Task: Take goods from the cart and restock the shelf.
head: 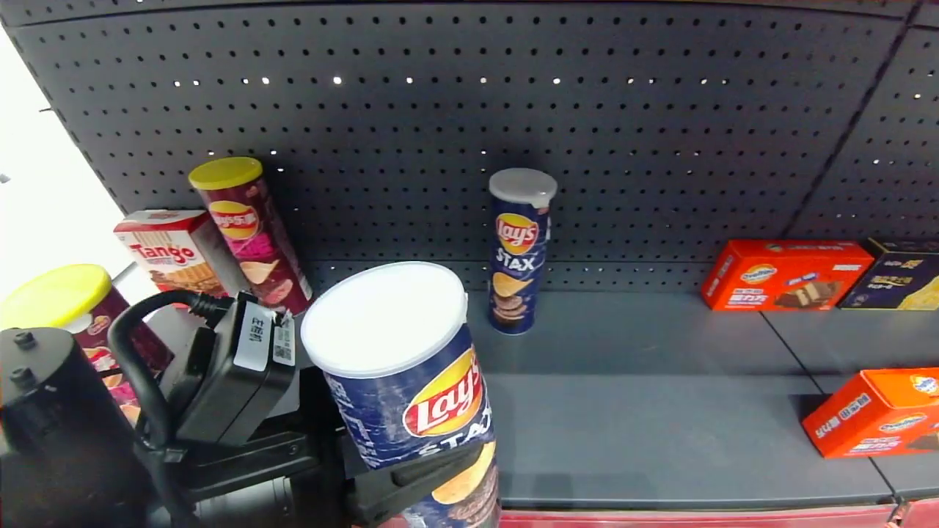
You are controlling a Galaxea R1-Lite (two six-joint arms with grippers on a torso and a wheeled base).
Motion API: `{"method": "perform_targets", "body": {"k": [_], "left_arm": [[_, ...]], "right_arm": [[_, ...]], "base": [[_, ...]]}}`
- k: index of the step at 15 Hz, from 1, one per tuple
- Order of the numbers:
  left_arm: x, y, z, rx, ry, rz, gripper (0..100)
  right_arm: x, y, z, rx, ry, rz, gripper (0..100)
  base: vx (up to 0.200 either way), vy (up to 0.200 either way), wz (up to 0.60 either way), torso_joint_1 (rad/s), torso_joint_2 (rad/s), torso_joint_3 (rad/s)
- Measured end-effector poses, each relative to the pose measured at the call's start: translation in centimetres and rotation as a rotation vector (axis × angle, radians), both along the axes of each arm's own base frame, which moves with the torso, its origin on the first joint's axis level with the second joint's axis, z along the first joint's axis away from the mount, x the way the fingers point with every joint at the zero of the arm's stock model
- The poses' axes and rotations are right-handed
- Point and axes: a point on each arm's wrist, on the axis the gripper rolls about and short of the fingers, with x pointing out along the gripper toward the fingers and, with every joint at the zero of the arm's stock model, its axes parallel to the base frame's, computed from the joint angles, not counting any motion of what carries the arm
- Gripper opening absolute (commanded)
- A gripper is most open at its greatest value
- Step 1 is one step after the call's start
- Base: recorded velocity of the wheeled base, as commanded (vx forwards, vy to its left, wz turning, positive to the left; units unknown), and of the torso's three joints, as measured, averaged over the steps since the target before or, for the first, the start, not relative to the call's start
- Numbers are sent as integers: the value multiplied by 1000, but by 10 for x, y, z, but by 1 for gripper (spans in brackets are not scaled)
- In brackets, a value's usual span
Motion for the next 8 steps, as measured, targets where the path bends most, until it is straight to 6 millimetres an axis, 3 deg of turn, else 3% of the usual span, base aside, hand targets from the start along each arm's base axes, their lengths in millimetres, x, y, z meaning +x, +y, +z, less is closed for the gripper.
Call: {"method": "perform_targets", "body": {"k": [8], "left_arm": [[4, 8, 0, 2, -10, 65, 0]], "right_arm": [[0, 0, 0, -1, 0, 1, 100]], "base": [[0, 0, 0, 0, 0, 0]]}}
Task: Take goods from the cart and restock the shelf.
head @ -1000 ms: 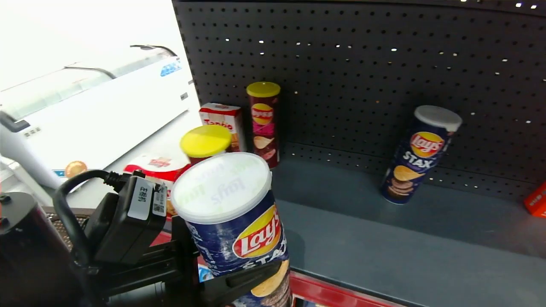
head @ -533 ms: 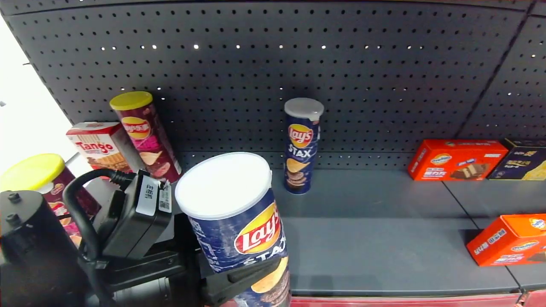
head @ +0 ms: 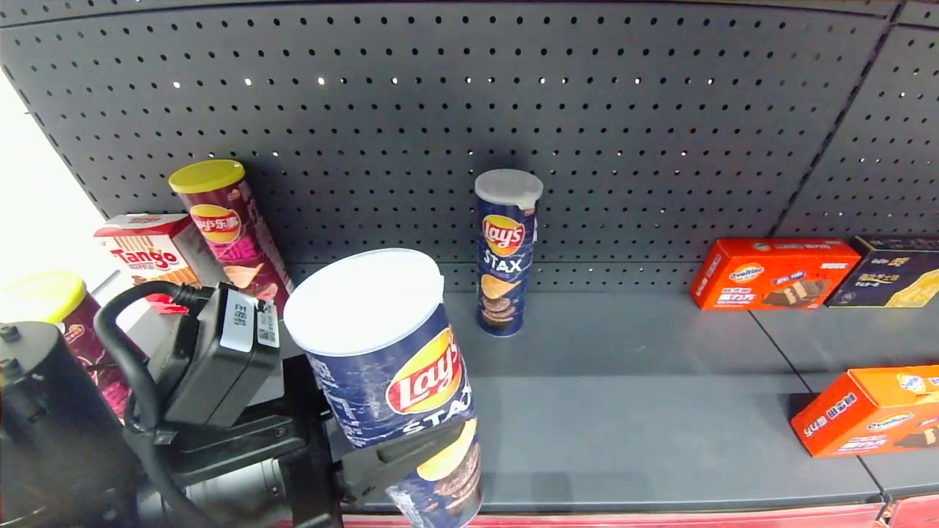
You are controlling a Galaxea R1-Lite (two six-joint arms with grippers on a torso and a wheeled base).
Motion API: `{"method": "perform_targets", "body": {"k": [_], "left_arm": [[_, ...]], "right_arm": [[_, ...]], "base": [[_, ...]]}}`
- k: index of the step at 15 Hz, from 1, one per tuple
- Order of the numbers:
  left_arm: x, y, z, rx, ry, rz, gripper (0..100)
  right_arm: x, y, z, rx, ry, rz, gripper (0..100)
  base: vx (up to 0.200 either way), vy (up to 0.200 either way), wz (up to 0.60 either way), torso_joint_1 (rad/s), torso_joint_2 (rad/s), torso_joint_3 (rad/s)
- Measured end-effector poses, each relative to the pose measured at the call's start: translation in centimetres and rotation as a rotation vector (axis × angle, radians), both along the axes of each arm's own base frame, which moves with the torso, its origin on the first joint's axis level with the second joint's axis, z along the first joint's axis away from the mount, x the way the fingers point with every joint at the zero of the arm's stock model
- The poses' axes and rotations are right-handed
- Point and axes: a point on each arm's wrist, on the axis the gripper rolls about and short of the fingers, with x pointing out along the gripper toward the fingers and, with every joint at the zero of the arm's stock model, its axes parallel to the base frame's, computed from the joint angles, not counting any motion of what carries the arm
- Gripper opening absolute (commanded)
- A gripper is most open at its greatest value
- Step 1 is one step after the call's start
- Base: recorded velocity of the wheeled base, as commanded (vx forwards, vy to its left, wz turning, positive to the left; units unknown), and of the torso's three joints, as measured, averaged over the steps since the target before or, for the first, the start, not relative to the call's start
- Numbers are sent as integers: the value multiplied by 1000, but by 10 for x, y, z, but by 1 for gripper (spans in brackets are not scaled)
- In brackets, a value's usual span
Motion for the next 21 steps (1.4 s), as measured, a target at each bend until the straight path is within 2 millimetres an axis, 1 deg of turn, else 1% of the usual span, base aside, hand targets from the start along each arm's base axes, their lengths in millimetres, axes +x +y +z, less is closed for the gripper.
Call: {"method": "perform_targets", "body": {"k": [1, 2, 4, 6, 9, 10, 12, 14, 15, 17, 19, 21], "left_arm": [[-1, 1, -2, 11, -7, 12, 0], [-1, 2, -5, 25, -6, 22, 0], [-4, 5, -13, 55, 8, 70, 0], [-5, 7, -18, 68, 14, 101, 0], [-4, 7, -15, 61, 4, 122, 0], [-4, 7, -15, 58, 3, 124, 0], [-2, 7, -11, 44, -6, 128, 0], [0, 10, -8, 32, -14, 110, 0], [2, 11, -7, 29, -17, 103, 0], [5, 15, -5, 24, -18, 102, 0], [8, 19, -4, 21, -20, 101, 0], [12, 24, -5, 21, -18, 105, 0]], "right_arm": [[0, 0, 0, -1, 0, 0, 100], [0, 0, 0, -1, 0, 0, 100], [0, 0, 0, 4, -1, -3, 100], [0, 0, 0, 1, 0, -2, 100], [0, 0, 0, -2, 0, -1, 100], [0, 0, 3, -4, -2, 2, 100], [-3, 0, 29, 4, -45, 22, 100], [2, 1, 69, 4, -72, 121, 100], [9, 2, 91, -4, -75, 194, 100], [27, 5, 124, -17, -51, 337, 100], [52, 12, 143, -25, -7, 448, 100], [81, 20, 156, -45, 6, 501, 100]], "base": [[0, 0, 0, 0, 0, 0], [0, 0, 600, 2, 2, 2], [0, 0, 0, 0, 0, 0], [0, 0, 0, 0, 0, 0], [0, 0, 0, 0, 0, 0], [0, 0, 0, 0, 0, 0], [0, 0, 0, 0, 0, 0], [0, 0, 0, 0, 0, 0], [0, 0, 0, 0, 0, 0], [0, 0, 0, 0, 0, 0], [0, 0, 0, 0, 0, 0], [0, 0, 0, 0, 0, 0]]}}
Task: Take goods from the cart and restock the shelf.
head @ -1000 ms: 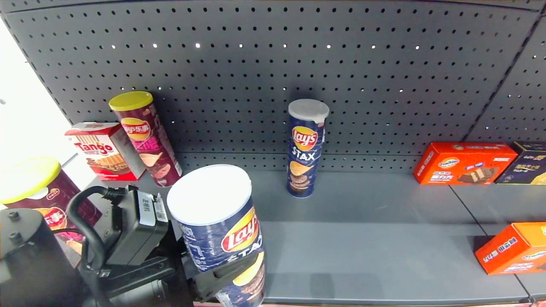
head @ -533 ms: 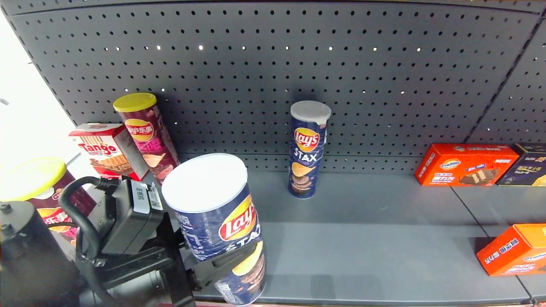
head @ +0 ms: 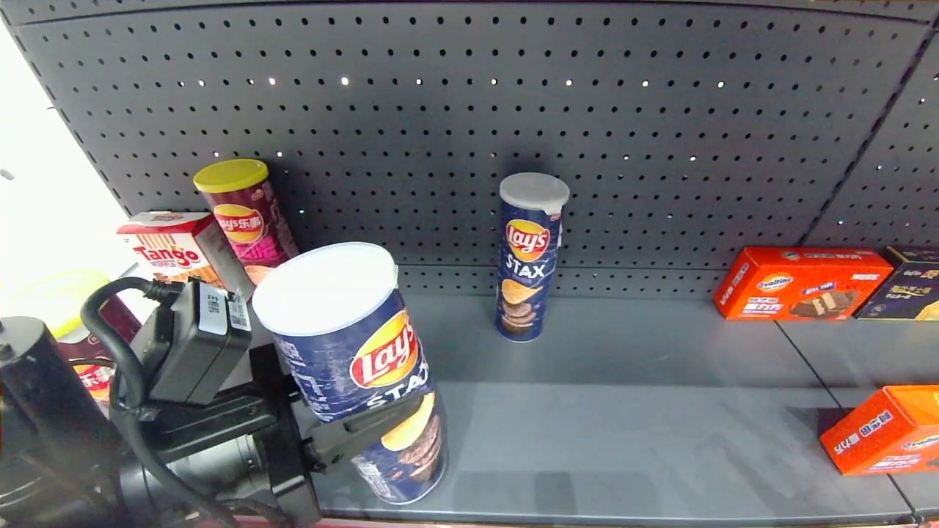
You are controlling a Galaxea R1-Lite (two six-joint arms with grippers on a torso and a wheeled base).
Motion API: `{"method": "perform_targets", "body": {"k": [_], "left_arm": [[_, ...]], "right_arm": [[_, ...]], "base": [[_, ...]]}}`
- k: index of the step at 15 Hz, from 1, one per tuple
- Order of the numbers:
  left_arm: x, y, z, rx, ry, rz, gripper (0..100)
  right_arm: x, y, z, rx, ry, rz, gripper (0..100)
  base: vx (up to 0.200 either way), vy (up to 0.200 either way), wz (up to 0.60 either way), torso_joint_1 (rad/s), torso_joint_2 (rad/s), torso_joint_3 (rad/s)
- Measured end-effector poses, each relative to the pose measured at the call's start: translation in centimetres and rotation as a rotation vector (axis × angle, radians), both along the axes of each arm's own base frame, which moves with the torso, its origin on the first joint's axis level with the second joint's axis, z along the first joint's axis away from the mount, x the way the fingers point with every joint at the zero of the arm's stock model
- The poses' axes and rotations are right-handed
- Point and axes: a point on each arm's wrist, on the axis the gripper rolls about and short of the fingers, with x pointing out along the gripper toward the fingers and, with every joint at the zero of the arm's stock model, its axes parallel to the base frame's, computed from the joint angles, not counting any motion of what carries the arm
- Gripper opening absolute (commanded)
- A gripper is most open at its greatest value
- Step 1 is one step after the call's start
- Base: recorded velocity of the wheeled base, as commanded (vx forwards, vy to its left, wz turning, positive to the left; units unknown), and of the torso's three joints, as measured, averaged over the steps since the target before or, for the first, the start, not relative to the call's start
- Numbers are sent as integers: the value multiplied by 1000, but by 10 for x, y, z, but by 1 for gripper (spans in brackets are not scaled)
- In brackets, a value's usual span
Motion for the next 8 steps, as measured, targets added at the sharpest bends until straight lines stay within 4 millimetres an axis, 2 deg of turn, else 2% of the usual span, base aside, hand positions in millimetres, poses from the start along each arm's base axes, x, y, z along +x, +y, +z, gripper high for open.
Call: {"method": "perform_targets", "body": {"k": [5, 8], "left_arm": [[5, 1, 3, -3, -4, 11, 0], [6, 1, 3, -3, -2, 10, 0]], "right_arm": [[79, 28, 15, -26, -3, 116, 100], [122, 45, 30, -42, -52, 288, 100]], "base": [[0, 0, 0, 0, 0, 0], [0, 0, 0, 0, 0, 0]]}}
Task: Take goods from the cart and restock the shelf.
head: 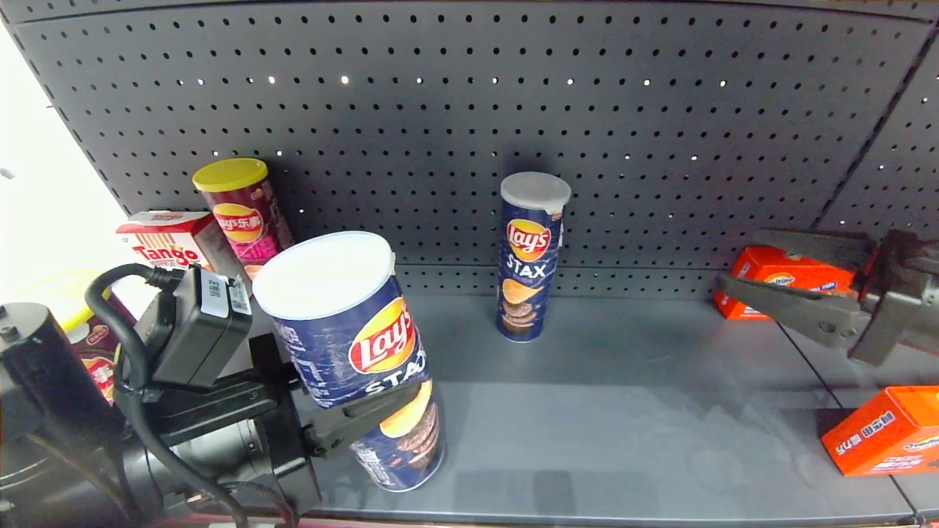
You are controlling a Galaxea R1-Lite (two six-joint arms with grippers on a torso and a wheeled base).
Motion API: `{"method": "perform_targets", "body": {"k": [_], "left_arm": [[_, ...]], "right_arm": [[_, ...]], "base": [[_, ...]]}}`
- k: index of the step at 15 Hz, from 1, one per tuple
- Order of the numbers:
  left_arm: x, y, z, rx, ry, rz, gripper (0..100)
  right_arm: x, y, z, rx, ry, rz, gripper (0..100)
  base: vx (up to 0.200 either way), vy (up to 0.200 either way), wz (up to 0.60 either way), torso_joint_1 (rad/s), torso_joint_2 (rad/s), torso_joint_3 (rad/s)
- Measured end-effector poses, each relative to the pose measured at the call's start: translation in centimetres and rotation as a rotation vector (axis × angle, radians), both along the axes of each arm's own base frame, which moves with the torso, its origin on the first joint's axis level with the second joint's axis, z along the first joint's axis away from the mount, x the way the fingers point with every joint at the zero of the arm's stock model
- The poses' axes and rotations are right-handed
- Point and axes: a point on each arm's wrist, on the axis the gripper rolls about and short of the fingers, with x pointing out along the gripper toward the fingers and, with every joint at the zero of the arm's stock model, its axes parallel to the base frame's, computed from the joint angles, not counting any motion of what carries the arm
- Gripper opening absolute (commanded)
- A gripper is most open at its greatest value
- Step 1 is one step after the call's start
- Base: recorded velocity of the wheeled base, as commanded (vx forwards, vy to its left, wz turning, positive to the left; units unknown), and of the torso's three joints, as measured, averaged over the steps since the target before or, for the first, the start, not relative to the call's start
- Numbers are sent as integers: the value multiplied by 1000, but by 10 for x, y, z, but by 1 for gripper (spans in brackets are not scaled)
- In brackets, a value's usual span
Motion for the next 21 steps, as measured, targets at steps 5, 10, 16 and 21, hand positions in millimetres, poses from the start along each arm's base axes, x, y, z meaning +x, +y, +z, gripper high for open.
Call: {"method": "perform_targets", "body": {"k": [5, 10, 16, 21], "left_arm": [[1, -1, -1, 4, 6, -1, 0], [3, -2, -3, 8, 12, -3, 0], [6, -2, -4, 6, 22, -15, 0], [8, 0, -3, -14, 42, -2, 0]], "right_arm": [[49, 26, 0, -49, -80, 215, 100], [92, 44, -10, -72, -110, 312, 100], [132, 68, -23, -70, -90, 420, 100], [151, 92, -40, -73, -62, 464, 100]], "base": [[0, 0, 0, 0, 0, 0], [0, 0, 0, 0, 0, 0], [0, 0, 0, 0, 0, 0], [0, 0, 0, 0, 0, 0]]}}
